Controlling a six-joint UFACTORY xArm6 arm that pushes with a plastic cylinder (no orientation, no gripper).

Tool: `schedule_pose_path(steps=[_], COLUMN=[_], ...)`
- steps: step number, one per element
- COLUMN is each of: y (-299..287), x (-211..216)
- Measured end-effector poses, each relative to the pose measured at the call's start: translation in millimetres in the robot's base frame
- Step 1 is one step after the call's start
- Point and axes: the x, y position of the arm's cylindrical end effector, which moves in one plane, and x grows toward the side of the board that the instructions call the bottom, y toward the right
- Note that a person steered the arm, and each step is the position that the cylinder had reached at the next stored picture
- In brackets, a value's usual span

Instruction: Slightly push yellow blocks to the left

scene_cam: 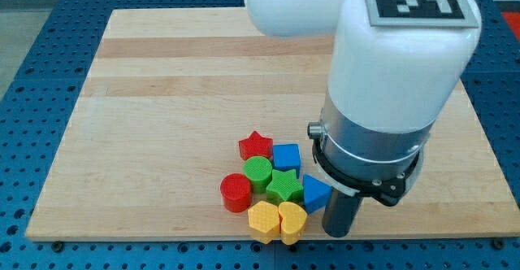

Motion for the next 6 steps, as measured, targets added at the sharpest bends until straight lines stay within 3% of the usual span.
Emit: schedule_pose_path(steps=[6], y=[-30.3], x=[-14.7])
